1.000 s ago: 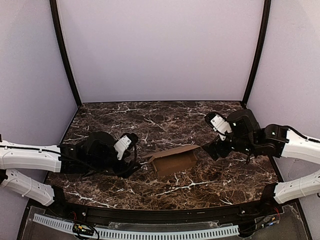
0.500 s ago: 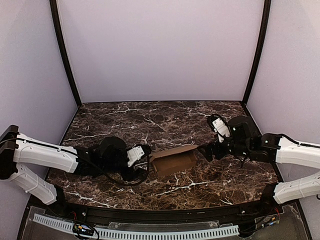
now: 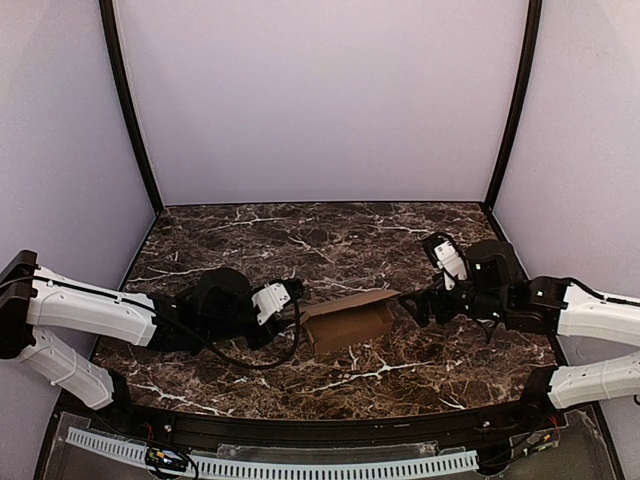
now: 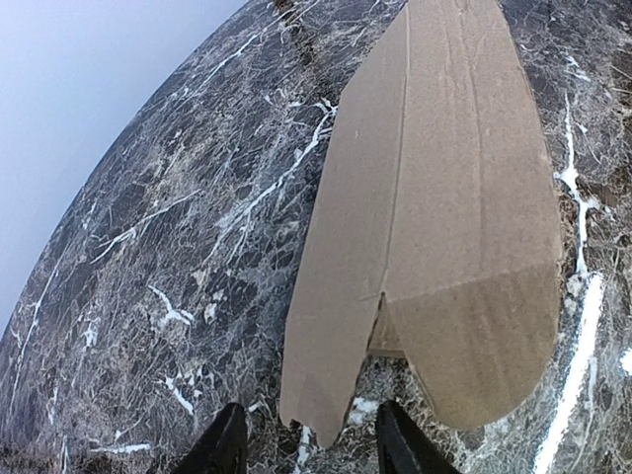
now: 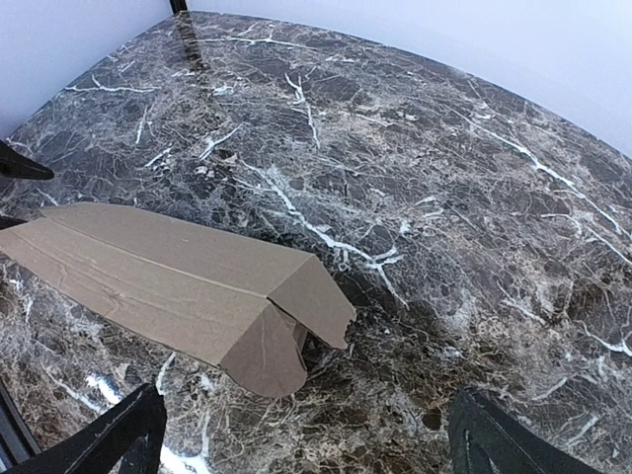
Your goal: Fold the paper box
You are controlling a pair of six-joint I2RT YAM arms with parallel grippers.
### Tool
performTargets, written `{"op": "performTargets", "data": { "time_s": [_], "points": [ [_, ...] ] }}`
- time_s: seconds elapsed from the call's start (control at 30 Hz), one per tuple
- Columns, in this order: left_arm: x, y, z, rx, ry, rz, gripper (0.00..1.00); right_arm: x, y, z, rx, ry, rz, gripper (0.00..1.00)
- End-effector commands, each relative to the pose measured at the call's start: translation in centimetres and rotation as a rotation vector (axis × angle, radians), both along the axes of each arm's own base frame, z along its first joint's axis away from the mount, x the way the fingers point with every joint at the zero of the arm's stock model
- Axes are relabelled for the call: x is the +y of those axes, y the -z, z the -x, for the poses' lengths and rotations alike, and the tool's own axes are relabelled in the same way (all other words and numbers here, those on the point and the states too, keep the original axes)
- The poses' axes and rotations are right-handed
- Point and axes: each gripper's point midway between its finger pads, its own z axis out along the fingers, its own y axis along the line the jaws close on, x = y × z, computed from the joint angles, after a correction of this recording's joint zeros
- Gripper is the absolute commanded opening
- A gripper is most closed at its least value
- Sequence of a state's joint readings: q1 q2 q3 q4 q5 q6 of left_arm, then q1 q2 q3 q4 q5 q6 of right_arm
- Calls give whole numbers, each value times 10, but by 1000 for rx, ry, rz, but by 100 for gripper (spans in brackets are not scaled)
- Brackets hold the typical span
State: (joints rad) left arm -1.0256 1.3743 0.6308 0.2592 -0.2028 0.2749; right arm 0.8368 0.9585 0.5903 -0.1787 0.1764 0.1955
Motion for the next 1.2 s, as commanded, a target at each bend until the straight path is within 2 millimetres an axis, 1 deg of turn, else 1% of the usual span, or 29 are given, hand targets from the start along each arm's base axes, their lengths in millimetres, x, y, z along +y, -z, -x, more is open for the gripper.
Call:
{"op": "performTargets", "data": {
  "time_s": [0.0,0.23,0.37,0.6,0.77,0.9,1.03,1.17],
  "points": [
    [-2,5,2,-4,18,-20,43,-2,-11,-3,-23,21,-51,99],
    [-4,14,2,15,23,-39,36,-1,-18,-1,-27,19,-76,99],
    [-5,15,1,18,18,-40,34,-3,-20,0,-33,25,-84,99],
    [-8,13,-1,16,16,-36,28,-4,-14,2,-13,26,-82,99],
    [-10,10,-3,9,12,-30,25,-5,-11,3,-5,28,-79,98],
    [-11,8,-4,3,9,-26,20,-6,-10,2,0,39,-80,99],
    [-13,6,-4,-1,12,-21,10,-12,-3,1,7,71,-72,99],
    [-15,7,-3,-2,24,-26,2,-16,1,2,11,88,-65,99]
  ]
}}
